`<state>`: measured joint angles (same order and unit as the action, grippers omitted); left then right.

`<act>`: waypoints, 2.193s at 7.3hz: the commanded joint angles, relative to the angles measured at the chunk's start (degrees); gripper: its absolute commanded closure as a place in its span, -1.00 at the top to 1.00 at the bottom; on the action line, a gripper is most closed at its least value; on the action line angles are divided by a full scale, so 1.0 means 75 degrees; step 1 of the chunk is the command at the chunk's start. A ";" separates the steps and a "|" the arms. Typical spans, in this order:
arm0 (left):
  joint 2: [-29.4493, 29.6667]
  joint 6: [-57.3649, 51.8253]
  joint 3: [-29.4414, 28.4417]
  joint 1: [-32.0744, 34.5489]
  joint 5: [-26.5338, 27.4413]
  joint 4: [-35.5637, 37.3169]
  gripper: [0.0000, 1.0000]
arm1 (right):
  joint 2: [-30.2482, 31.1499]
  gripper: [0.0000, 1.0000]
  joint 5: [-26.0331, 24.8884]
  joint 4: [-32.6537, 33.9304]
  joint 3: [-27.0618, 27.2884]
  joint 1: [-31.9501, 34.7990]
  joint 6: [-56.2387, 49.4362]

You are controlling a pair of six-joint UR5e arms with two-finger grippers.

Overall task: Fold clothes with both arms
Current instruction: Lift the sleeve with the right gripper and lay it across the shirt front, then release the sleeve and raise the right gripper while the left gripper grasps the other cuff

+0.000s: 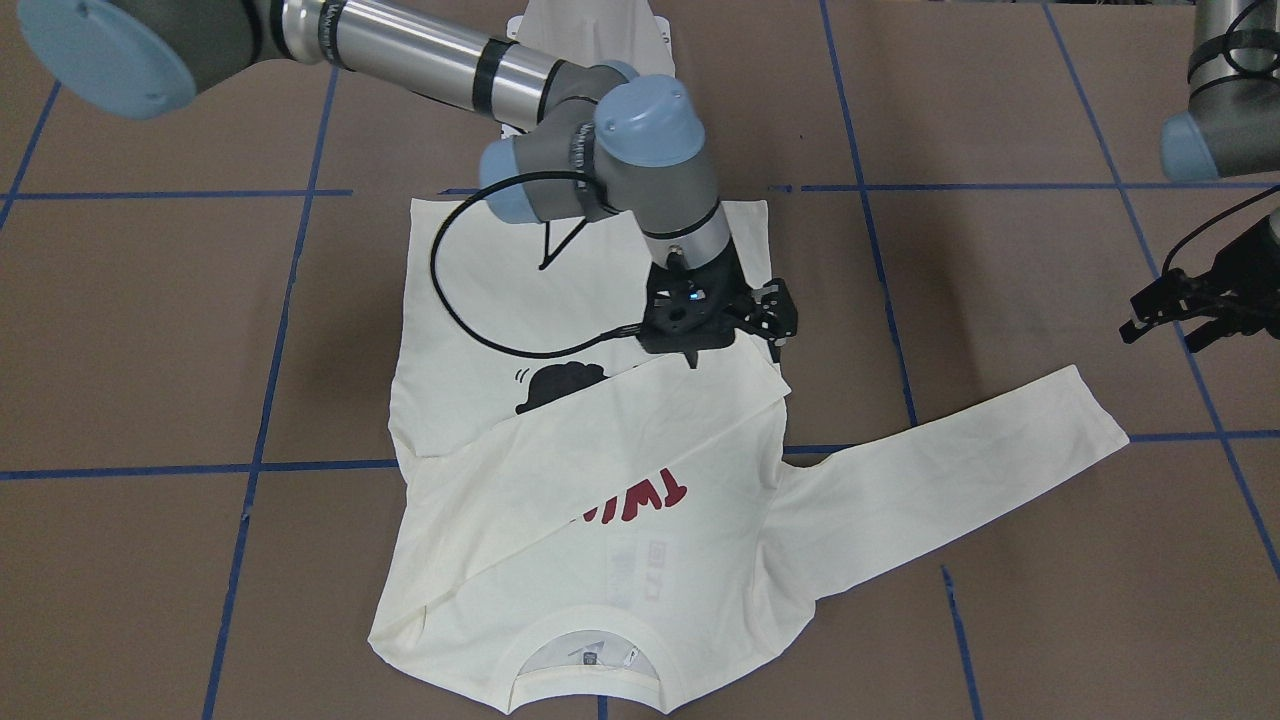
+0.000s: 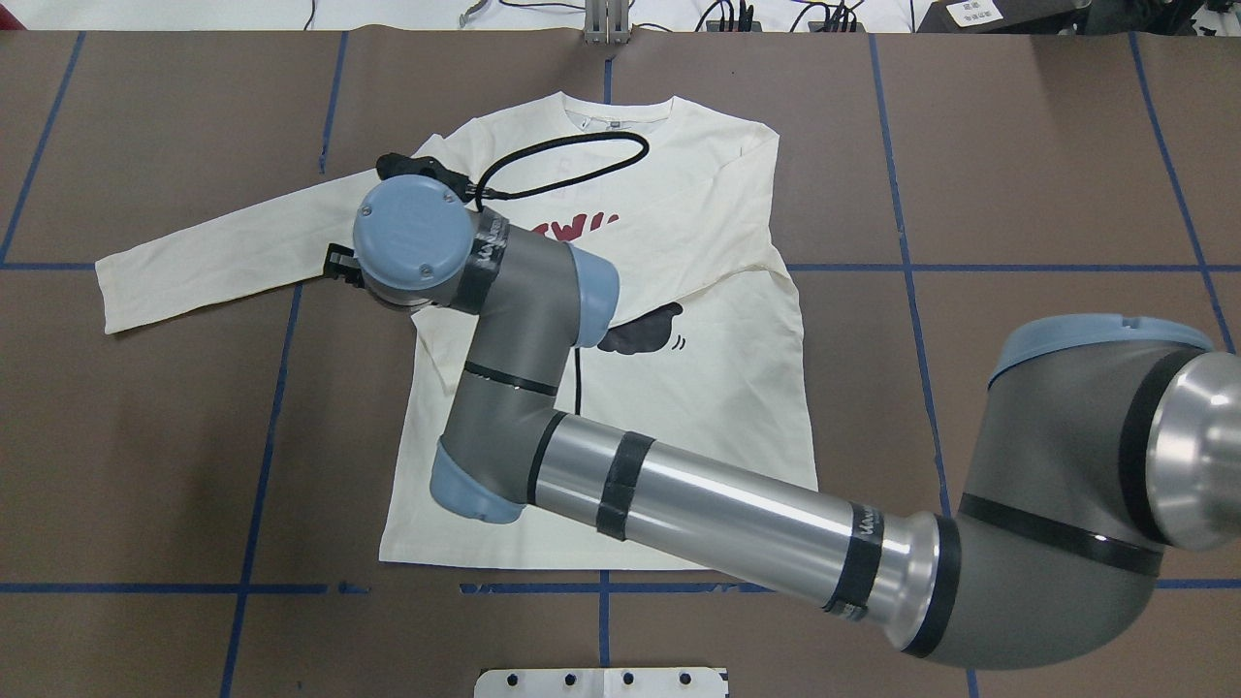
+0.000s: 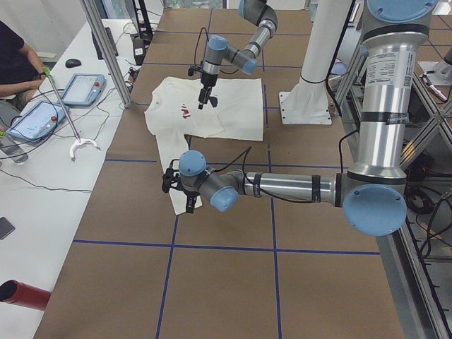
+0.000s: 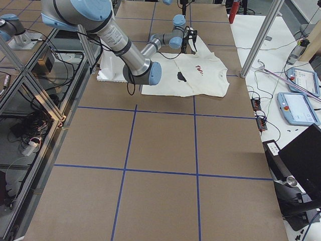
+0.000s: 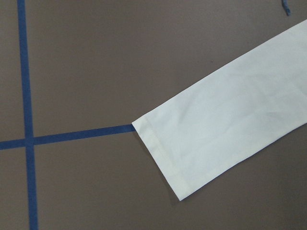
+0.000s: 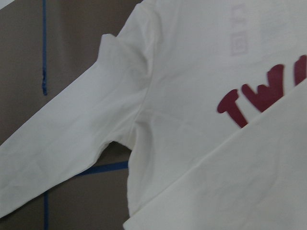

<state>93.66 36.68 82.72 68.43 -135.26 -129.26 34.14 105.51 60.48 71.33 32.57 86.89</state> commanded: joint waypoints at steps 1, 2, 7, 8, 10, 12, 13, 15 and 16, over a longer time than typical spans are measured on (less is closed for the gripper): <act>0.0856 0.0371 -0.1251 -0.0241 0.0023 -0.0249 0.70 | 0.1919 0.98 0.1256 -0.0013 0.1452 0.1182 -0.0146; 0.1208 0.0301 -0.1778 -0.0241 0.0035 -0.0284 0.55 | 0.2729 0.98 0.1399 -0.0024 0.2061 0.1571 -0.0820; 0.1657 0.0043 -0.2416 -0.0264 0.0855 -0.0437 0.18 | 0.3569 0.98 0.1377 -0.0048 0.2583 0.1739 -0.1284; 0.1634 0.0054 -0.2428 -0.0276 0.0820 -0.0425 0.11 | 0.3558 0.98 0.1377 -0.0048 0.2595 0.1739 -0.1284; 0.1622 0.0054 -0.2498 -0.0276 0.0820 -0.0413 0.07 | 0.3569 0.98 0.1365 -0.0048 0.2607 0.1739 -0.1272; 0.1622 0.0101 -0.2498 -0.0416 0.0808 -0.0390 0.07 | 0.3581 0.98 0.1365 -0.0048 0.2595 0.1739 -0.1272; 0.1622 0.0055 -0.2510 -0.0475 0.0820 -0.0390 0.07 | 0.3569 0.98 0.1365 -0.0048 0.2572 0.1728 -0.1272; 0.1598 0.0055 -0.2510 -0.0510 0.0796 -0.0378 -0.23 | 0.3558 0.98 0.1365 -0.0036 0.2583 0.1716 -0.1272; 0.1587 0.0055 -0.2440 -0.0510 0.0773 -0.0343 -0.58 | 0.3558 0.98 0.1365 -0.0036 0.2583 0.1716 -0.1272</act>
<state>105.66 37.10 64.02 64.66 -129.33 -132.06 60.86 115.75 60.20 90.67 45.47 77.34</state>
